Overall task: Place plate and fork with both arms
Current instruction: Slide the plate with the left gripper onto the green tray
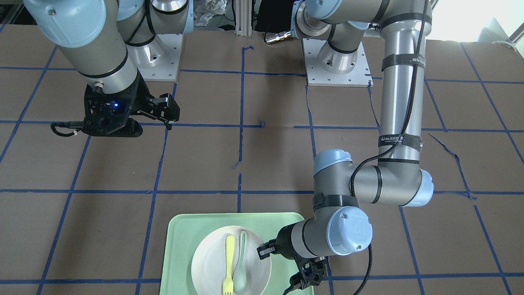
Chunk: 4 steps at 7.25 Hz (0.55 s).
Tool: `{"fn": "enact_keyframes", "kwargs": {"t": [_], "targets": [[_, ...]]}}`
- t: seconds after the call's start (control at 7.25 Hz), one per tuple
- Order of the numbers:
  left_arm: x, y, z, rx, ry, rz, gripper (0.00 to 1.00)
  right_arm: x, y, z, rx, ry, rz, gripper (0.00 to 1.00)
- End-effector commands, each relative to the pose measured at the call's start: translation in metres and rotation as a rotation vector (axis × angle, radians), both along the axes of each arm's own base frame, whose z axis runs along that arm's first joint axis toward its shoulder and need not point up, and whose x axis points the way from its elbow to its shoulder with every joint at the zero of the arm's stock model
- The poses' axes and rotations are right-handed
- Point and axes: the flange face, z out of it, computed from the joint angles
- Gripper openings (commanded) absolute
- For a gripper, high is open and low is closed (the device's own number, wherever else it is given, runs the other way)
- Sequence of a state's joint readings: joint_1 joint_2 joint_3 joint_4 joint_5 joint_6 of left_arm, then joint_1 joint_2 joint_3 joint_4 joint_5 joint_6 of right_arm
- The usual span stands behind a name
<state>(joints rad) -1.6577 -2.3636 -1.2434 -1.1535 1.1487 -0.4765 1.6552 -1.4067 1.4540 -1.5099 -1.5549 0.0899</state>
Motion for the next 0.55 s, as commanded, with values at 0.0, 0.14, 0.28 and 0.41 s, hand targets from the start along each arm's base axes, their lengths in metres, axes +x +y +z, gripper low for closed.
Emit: {"fn": "enact_keyframes", "kwargs": {"t": [0.0, 0.14, 0.28, 0.41], "targets": [[-0.002, 0.008, -0.007, -0.01, -0.001, 0.008, 0.79, 0.0, -0.002, 0.002, -0.019, 0.0, 0.001, 1.0], [-0.002, 0.007, -0.008, -0.067, 0.004, 0.004, 1.0, 0.001, -0.009, 0.002, -0.059, -0.004, -0.004, 1.0], [-0.001, 0.01, 0.008, -0.11, 0.005, -0.006, 1.0, 0.002, -0.02, -0.002, -0.064, 0.0, -0.005, 1.0], [0.007, 0.013, 0.03, -0.137, -0.006, -0.009, 1.0, 0.004, -0.036, -0.004, -0.123, -0.014, -0.016, 1.0]]}}
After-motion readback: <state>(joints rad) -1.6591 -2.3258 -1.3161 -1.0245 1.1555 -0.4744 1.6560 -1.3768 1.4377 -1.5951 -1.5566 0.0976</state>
